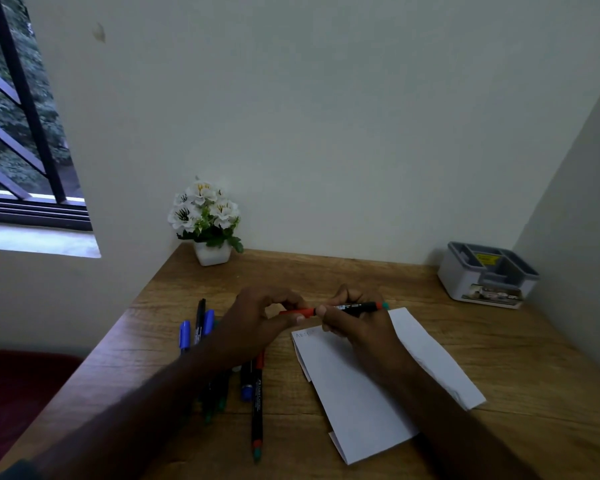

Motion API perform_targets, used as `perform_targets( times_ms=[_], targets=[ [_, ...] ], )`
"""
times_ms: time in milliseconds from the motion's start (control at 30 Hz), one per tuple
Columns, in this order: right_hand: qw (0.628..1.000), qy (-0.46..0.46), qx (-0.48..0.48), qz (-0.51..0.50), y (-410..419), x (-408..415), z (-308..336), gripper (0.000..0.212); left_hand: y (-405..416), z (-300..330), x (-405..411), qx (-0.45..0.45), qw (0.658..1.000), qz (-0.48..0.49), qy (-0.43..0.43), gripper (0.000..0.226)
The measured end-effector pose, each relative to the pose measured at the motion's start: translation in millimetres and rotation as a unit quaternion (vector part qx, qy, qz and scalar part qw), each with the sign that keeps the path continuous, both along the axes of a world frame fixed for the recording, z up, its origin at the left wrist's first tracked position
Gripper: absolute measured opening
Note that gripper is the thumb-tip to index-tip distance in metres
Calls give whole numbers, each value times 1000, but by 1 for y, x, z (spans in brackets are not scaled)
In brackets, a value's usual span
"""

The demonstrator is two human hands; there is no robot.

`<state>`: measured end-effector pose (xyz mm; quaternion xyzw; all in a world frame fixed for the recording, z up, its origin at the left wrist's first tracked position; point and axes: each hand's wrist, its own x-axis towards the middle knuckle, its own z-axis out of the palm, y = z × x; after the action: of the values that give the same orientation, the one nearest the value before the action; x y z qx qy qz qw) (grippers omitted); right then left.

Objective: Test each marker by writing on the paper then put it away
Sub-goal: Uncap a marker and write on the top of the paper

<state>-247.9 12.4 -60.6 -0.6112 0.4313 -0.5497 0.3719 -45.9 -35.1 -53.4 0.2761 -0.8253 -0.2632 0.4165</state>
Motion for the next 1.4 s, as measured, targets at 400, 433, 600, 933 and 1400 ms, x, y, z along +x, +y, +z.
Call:
perform_targets(
  times_ms=[400,433,600,933,1400],
  targets=[
    [1000,7,0,16,2,4,3,9,7,4,-4,21,999,-1,31,18],
    [1000,6,3,13,3,6,4,7,8,5,-5,27,999,1,41,20],
    [999,-1,-11,-34,0,4,7,11,9,6,-14,46,997,43,37,17],
    [940,185,-106,-265,-19,-80,13,39,-25,28,-100,-31,987,17,-155,53],
    [786,485,69,-377,-6,-268,107,22,-49,37,-266,-99,949,-42,-298,47]
  ],
)
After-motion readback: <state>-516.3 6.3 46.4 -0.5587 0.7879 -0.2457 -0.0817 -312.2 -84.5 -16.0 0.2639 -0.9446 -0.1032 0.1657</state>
